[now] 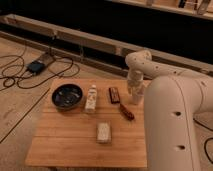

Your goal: Pick up the ceramic cup

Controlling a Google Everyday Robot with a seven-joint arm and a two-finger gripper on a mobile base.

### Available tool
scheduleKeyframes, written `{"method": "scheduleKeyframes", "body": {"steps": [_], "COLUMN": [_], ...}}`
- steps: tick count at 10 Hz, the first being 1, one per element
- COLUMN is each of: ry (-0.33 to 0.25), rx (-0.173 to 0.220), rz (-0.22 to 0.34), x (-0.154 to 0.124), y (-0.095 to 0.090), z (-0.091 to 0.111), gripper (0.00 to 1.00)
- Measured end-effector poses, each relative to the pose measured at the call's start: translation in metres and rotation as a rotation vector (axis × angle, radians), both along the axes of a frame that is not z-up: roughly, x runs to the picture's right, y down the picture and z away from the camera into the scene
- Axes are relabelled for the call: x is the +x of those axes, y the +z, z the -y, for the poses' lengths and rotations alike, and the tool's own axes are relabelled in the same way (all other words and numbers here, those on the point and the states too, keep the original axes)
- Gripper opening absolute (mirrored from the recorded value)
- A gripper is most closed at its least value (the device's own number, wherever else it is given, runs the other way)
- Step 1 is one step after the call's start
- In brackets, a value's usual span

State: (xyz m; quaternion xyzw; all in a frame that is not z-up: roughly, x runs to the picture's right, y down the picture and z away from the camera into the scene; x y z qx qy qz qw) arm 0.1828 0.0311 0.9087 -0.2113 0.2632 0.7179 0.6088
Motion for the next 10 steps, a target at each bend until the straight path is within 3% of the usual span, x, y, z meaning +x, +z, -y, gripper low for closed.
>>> {"method": "scheduleKeyframes", "body": {"steps": [2,3,10], "ry": [-0.010,-0.023,-0.147], "rx": [0.000,0.007,0.064], "rz": [-0.008,-0.013,-0.021], "x": [0.004,0.007,-0.005], "y": [-0.005,-0.011,-0.062], "z": [0.001,0.005,0.042], "gripper": [0.02,0.00,0.00]}}
